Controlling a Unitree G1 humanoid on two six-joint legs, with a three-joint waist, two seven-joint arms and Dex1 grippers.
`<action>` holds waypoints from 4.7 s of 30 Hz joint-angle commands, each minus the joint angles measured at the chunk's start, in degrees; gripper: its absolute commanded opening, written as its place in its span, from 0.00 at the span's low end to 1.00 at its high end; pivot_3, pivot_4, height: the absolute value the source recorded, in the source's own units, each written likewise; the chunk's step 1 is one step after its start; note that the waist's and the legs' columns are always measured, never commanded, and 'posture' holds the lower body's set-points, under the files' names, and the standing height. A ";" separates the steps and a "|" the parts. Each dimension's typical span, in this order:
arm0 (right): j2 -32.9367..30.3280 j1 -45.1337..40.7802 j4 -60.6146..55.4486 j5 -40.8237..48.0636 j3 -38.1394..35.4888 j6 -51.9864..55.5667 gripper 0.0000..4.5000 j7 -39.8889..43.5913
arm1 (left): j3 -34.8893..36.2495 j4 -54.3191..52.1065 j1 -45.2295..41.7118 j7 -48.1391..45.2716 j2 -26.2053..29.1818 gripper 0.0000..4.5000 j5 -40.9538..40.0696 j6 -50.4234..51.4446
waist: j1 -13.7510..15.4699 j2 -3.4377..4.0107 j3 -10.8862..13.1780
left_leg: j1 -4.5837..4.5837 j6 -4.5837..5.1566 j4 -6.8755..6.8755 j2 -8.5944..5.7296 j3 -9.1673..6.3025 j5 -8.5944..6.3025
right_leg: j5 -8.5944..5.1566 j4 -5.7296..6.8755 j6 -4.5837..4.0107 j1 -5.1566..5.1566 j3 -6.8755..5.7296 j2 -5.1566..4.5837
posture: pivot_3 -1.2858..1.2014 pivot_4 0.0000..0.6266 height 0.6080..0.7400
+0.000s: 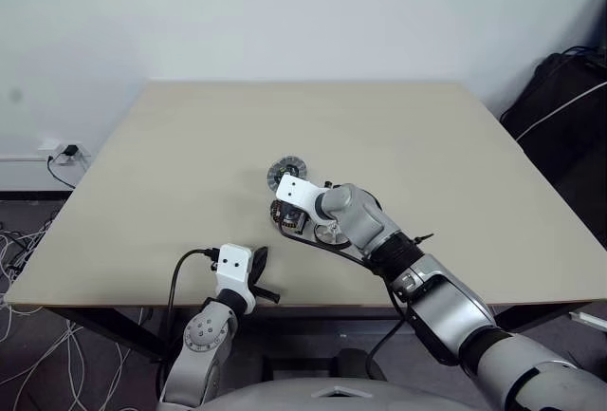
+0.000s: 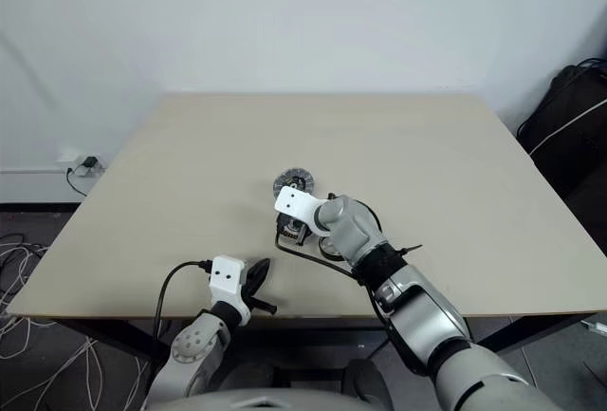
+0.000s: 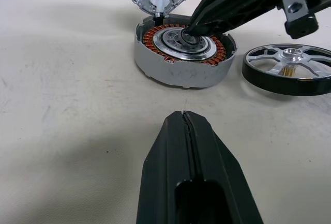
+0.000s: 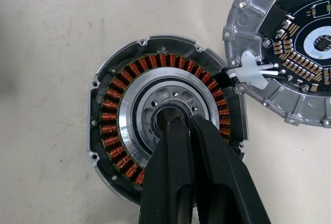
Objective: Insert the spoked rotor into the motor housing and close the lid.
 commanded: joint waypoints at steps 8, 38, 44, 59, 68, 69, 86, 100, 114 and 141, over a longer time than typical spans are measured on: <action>0.56 -3.24 2.88 0.68 -1.54 -0.57 0.00 -0.54 | -0.49 -0.26 -0.27 -0.19 -0.52 0.00 -0.18 -1.60 | -0.08 0.00 0.00 | 0.01 0.00 0.00 0.00 0.00 0.00 | 0.00 0.01 0.00 0.00 0.00 -0.01 | 0.52 0.00 1.00; 2.52 -3.63 3.36 3.13 -3.93 -2.09 0.22 -2.14 | -0.31 0.33 -0.02 -0.17 -0.47 0.00 -0.22 -2.07 | -0.14 0.03 0.01 | -0.05 -0.01 0.00 -0.02 -0.01 0.00 | 0.04 -0.06 -0.06 -0.03 0.00 0.00 | 0.52 0.00 1.00; 1.53 -2.11 -3.39 3.74 -4.61 -0.35 0.22 -1.82 | -0.34 0.27 -0.01 -0.34 -0.40 0.00 -0.32 -1.89 | -0.11 0.03 0.02 | -0.05 -0.01 -0.04 0.00 -0.02 0.00 | 0.03 -0.04 -0.06 -0.05 -0.01 -0.02 | 0.52 0.00 1.00; 0.20 5.98 -13.01 3.46 -3.72 5.98 0.00 -4.26 | -0.36 0.53 -0.45 -1.12 -0.18 0.00 -0.27 -1.58 | 0.39 0.01 0.03 | -0.07 0.00 -0.03 0.00 -0.02 0.00 | 0.03 -0.04 -0.07 -0.06 -0.02 -0.08 | 0.52 0.00 1.00; 1.39 4.14 -8.49 3.57 -4.54 4.83 0.00 -7.88 | -0.08 0.59 -0.32 -1.08 -0.21 0.00 -0.21 -1.81 | 0.39 0.00 0.03 | -0.08 0.00 -0.03 -0.01 -0.01 0.00 | 0.02 -0.06 -0.07 -0.05 -0.02 -0.04 | 0.52 0.00 1.00; 1.51 3.95 -7.99 3.56 -4.59 4.70 0.00 -8.19 | -0.06 0.62 -0.33 -1.06 -0.22 0.00 -0.18 -1.86 | 0.37 0.00 0.03 | -0.08 0.00 -0.03 -0.01 -0.01 0.00 | 0.02 -0.06 -0.07 -0.05 -0.02 -0.04 | 0.52 0.00 1.00; 1.97 4.23 -7.82 3.92 -3.85 3.79 0.00 -7.50 | -0.21 0.53 -0.47 -1.31 -0.14 0.00 -0.26 -1.54 | 0.37 0.00 0.03 | -0.07 0.00 -0.03 0.00 -0.01 0.00 | 0.02 -0.06 -0.07 -0.05 -0.02 0.13 | 0.52 0.00 1.00; 1.23 5.63 -10.06 4.40 -2.71 3.38 0.00 -4.08 | -0.43 0.20 -0.25 -1.34 -0.25 0.00 -0.36 -1.07 | 0.37 0.00 0.03 | -0.07 0.00 -0.03 0.00 -0.01 0.00 | 0.02 -0.06 -0.07 -0.05 -0.02 0.14 | 0.52 0.00 1.00; 2.14 5.36 -9.61 5.36 -5.55 1.53 0.00 -7.75 | -0.68 -0.27 -0.18 -1.20 -0.42 0.00 -0.35 -0.59 | 0.39 0.00 0.03 | -0.07 0.00 -0.03 0.00 -0.02 0.00 | 0.02 -0.05 -0.06 -0.05 -0.02 0.12 | 0.52 0.00 1.00; 2.39 4.78 -5.22 4.60 -3.92 1.34 0.00 -8.63 | -0.26 0.08 -0.26 -1.18 -0.57 0.00 -0.32 -0.96 | 0.37 0.00 0.03 | -0.06 0.00 -0.02 0.00 -0.01 0.00 | 0.02 -0.05 -0.07 -0.04 -0.01 0.19 | 0.52 0.00 1.00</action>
